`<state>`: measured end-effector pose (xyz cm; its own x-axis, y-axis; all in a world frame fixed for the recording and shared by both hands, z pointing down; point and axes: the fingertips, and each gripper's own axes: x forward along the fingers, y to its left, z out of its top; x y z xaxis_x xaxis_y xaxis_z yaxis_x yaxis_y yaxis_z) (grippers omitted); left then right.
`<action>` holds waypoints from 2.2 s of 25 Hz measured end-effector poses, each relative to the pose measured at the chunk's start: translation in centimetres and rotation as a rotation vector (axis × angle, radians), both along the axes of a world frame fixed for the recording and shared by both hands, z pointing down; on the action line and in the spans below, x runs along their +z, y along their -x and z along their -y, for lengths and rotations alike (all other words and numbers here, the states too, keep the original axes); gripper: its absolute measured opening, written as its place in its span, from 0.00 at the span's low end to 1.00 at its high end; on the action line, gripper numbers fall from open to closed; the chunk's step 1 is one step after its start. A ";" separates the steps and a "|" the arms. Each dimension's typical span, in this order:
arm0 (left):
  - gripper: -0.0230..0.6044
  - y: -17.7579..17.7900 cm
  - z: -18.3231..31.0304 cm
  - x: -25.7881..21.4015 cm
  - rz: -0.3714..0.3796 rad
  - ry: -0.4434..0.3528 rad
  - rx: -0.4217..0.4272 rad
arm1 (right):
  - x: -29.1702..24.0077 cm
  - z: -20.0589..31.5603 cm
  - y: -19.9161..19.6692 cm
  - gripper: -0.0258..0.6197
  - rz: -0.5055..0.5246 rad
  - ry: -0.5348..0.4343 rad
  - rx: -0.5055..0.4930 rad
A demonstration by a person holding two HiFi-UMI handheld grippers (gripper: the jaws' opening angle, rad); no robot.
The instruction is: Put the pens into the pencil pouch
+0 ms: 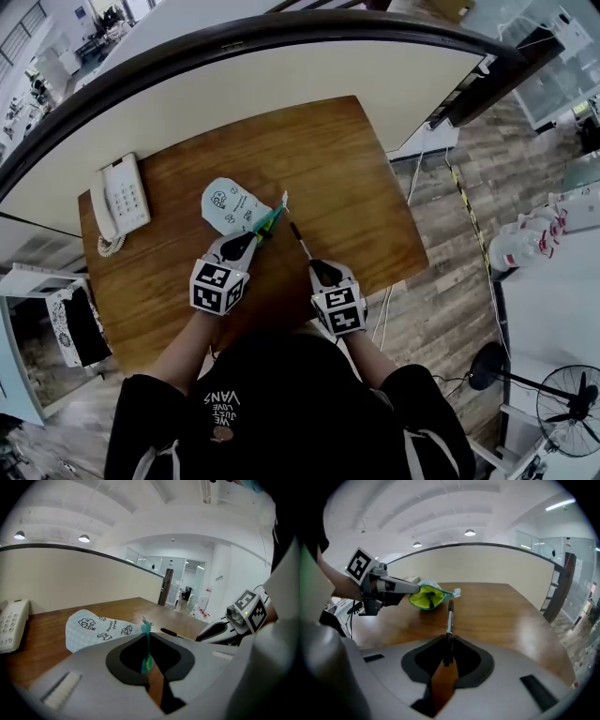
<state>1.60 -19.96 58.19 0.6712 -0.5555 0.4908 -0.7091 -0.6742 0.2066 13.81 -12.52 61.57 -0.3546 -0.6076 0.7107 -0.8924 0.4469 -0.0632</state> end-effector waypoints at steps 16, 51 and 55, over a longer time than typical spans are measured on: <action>0.09 -1.3 -1.6 -0.5 -0.048 0.013 0.025 | -0.9 1.7 7.0 0.15 -0.044 -0.010 -0.306; 0.09 -0.3 -1.2 -0.1 -0.158 0.075 0.033 | -2.2 3.3 3.6 0.24 0.070 -0.051 -0.024; 0.09 -0.1 -1.2 0.6 -0.123 0.068 0.039 | -2.3 2.4 1.8 0.24 0.067 -0.048 0.067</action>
<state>1.73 -18.79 58.79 0.7491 -0.4957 0.4394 -0.6489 -0.6824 0.3366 12.00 -14.89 59.30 -0.3577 -0.6646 0.6561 -0.9148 0.3904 -0.1032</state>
